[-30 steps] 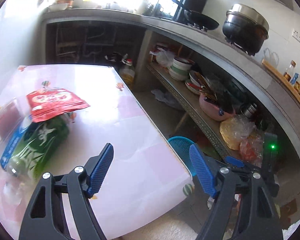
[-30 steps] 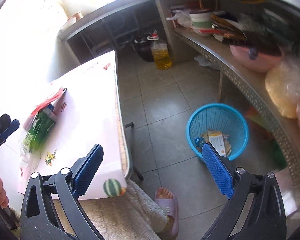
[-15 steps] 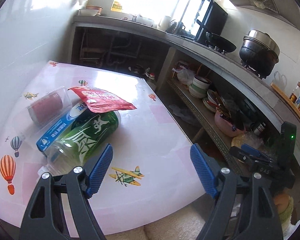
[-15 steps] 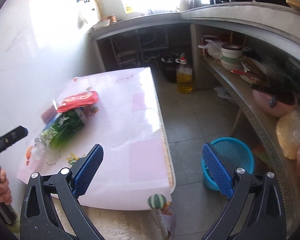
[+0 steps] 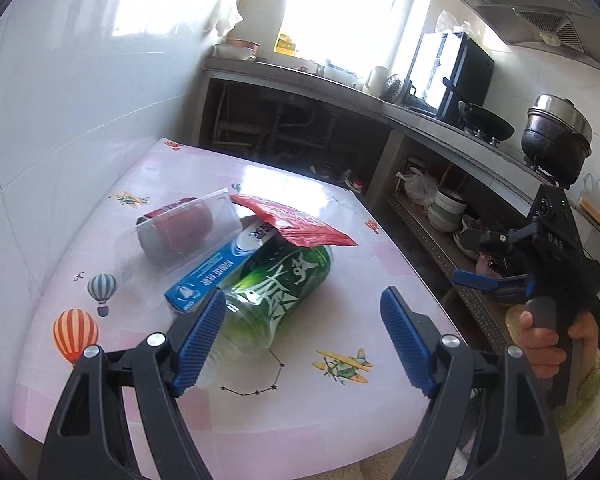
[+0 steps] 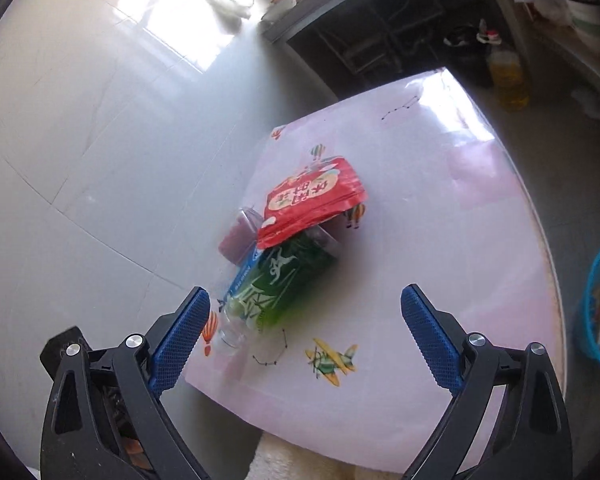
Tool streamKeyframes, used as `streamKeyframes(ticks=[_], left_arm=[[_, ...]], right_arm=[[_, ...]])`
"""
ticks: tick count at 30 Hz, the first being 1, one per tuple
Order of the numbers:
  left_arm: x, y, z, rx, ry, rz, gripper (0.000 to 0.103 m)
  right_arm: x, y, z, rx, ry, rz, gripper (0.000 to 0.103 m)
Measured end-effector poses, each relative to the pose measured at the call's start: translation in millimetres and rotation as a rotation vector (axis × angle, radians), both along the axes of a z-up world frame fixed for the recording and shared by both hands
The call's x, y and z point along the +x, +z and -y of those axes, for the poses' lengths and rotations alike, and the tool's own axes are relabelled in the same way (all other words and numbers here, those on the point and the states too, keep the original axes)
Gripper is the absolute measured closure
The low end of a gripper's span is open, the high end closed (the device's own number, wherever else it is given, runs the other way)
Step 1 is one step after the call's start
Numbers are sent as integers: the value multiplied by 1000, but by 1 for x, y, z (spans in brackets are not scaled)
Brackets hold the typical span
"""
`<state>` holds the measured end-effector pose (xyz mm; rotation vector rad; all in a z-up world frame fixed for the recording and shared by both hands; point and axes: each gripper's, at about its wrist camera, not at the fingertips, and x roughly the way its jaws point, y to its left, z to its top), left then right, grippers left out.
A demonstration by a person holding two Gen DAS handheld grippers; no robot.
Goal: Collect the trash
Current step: 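Grasp the red snack bag with the right tool, then lift the red bag with the right tool while the left tool approaches the red can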
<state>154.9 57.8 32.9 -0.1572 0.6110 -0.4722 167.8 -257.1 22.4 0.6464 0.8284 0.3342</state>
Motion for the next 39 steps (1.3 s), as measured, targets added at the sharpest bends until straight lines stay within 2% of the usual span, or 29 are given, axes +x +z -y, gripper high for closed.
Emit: streamKeyframes(ticks=[6,13,19,24,27,31,32,35,37,39], left_arm=[[16,-2,-44,-10,106,36,26],[49,-16,-89,-75,180,-16,26],[56,-18,-88,-86,169,-12,26],[59,-19,-81,-80,159,-11,27],[62,-19,-78,-76,150,-8,28],[65,-20,-77,-73,142,-8,31],[66,-21,-76,-75,141,-11,31],[68,-23,-77,-78,142,-15,32],[67,-24,-77,-83,143,-18,32],[67,-24,-77,-88,146,-19,32]], right_arm=[[61,-17,5,63,-1,-92,20],[113,-43,20,137,-14,-183,25],[172,-71,21,183,33,-290,27],[214,-100,25,225,29,-387,30],[230,-109,19,289,82,-419,33],[251,-107,-4,258,183,-438,34],[257,-108,-10,259,210,-447,37],[265,-112,-25,238,254,-474,55],[265,-113,-30,248,263,-476,72],[260,-109,-28,261,251,-445,85]])
